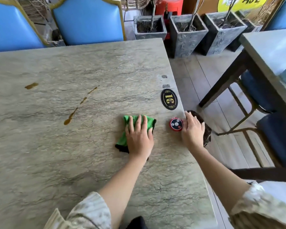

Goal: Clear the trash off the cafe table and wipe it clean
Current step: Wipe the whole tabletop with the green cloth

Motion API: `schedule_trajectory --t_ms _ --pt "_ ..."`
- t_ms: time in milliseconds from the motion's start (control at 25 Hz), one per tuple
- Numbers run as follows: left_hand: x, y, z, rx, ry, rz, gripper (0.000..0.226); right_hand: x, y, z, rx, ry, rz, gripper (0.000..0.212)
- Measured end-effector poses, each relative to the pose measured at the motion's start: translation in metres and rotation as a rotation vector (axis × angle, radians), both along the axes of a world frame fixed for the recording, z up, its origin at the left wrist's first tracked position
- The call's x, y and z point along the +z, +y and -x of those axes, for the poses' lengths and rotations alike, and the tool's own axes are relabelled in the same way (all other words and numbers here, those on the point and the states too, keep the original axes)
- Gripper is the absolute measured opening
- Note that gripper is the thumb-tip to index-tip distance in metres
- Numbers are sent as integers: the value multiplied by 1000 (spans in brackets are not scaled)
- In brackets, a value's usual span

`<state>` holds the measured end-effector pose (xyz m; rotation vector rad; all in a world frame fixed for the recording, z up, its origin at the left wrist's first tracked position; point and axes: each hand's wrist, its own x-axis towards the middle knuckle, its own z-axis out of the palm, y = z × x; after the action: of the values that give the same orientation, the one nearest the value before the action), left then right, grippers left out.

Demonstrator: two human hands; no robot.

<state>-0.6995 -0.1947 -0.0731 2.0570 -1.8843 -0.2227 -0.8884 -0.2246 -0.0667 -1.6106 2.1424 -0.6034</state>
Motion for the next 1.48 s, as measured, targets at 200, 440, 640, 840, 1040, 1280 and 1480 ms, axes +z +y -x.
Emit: schedule_trajectory --t_ms 200,440,640,840,1040,1280,1480 --pt "1 -50 -2 -105 -118 -50 48 -10 -2 2 13 -149 45 41" --pt "-4 -37 -7 -531 -112 72 42 -11 1 5 7 -312 93 42" --pt "-2 -95 17 -543 -97 47 36 -13 -1 1 40 -164 143 42" --pt "-8 -112 12 -872 -149 99 35 -13 1 2 50 -149 117 46" --pt "-10 -144 25 -899 -145 111 35 -12 0 -1 32 -209 100 57" --pt "-9 -174 50 -508 -98 32 35 -9 -3 5 -11 -257 41 58" --pt "-6 -211 34 -163 -45 -34 36 2 -62 16 7 -495 -84 44"
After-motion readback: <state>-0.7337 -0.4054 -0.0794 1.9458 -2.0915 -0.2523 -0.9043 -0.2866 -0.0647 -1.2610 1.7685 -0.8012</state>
